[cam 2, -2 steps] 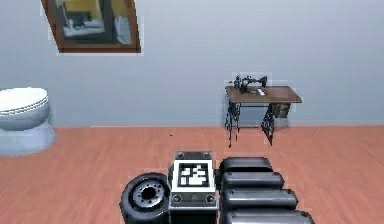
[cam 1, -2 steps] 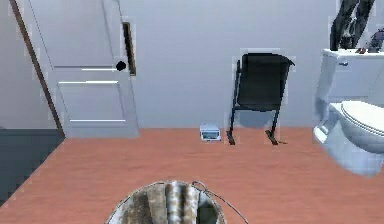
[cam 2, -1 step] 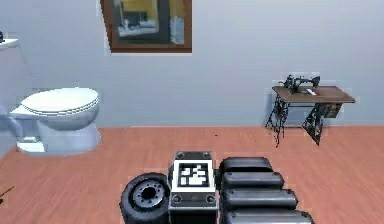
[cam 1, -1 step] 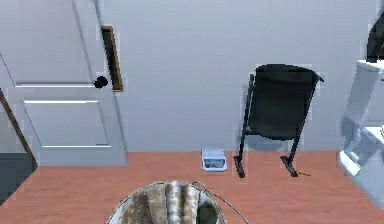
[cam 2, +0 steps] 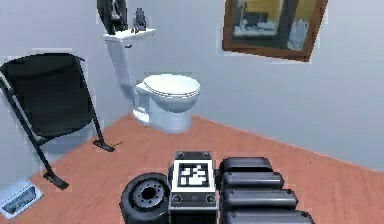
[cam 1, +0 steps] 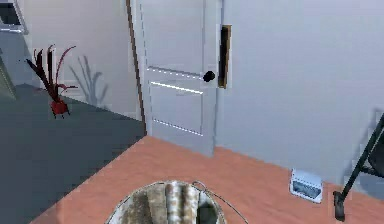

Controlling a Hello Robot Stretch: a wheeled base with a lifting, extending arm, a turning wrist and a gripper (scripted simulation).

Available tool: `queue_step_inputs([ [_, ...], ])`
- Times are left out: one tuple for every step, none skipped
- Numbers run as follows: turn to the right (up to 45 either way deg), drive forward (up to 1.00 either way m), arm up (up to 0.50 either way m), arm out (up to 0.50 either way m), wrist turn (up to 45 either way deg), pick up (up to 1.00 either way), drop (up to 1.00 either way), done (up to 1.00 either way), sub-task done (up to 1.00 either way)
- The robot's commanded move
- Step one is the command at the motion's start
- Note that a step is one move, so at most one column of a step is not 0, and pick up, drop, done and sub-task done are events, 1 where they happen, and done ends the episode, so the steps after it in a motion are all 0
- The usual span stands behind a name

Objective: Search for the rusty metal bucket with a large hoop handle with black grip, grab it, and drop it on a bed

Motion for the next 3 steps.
queue_step_inputs([
  [0.0,0.75,0.0,0.0,0.0,0.0,0.0,0.0,0.0],
  [-45.0,0.0,0.0,0.0,0.0,0.0,0.0,0.0,0.0],
  [-12.0,0.0,0.0,0.0,0.0,0.0,0.0,0.0,0.0],
])
